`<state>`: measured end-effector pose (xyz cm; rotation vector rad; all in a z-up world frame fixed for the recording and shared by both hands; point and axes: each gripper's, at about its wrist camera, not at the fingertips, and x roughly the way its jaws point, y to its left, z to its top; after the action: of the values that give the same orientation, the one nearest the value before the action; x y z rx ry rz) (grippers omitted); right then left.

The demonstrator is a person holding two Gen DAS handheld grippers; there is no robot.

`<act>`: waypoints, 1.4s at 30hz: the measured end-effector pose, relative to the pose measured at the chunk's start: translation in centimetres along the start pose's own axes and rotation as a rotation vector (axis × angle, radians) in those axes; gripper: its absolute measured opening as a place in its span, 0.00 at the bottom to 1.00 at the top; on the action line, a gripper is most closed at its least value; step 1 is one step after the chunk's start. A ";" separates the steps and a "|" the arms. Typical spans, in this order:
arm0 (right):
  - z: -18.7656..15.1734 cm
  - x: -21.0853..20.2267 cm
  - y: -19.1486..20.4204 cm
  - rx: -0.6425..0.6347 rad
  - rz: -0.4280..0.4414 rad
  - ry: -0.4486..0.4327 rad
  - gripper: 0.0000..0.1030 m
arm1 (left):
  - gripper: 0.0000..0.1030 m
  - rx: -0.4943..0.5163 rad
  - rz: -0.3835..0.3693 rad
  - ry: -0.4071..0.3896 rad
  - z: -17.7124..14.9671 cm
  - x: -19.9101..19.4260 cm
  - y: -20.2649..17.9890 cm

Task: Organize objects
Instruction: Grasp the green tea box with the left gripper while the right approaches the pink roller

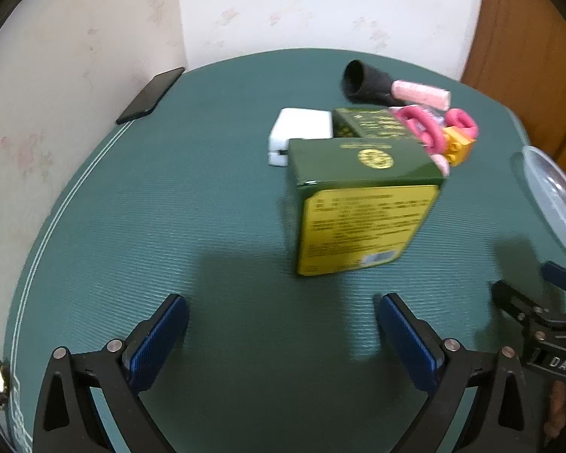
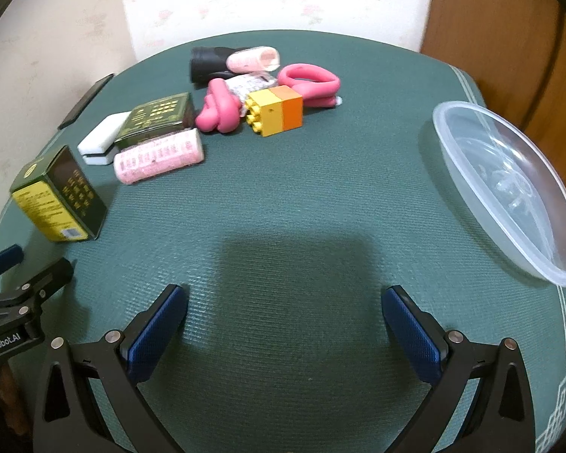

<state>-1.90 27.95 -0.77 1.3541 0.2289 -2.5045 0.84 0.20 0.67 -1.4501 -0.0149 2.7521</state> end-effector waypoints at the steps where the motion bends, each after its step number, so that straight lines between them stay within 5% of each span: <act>1: 0.2 0.3 -0.2 -0.015 0.017 -0.001 1.00 | 1.00 0.002 -0.008 -0.006 0.0 -0.2 -0.1; 6: -0.3 0.0 0.1 -0.084 0.069 0.000 1.00 | 1.00 0.004 -0.034 -0.028 0.8 -0.9 -1.1; 17: -0.1 0.1 0.3 -0.108 0.057 0.000 1.00 | 0.99 -0.034 0.037 -0.050 3.3 0.2 -1.8; 24: 0.0 0.2 0.2 -0.110 0.057 0.001 1.00 | 0.71 -0.080 0.021 -0.076 3.3 0.3 -0.9; 34: 1.8 0.9 1.4 -0.130 0.113 -0.006 1.00 | 0.71 -0.103 0.048 -0.133 2.9 -0.4 0.3; 42: 5.1 2.0 4.9 -0.199 0.176 -0.092 1.00 | 0.71 -0.157 0.051 -0.135 2.5 -0.4 2.0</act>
<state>-5.38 21.58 0.38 1.1278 0.3161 -2.3221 -1.02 -1.78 2.33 -1.3101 -0.2042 2.9454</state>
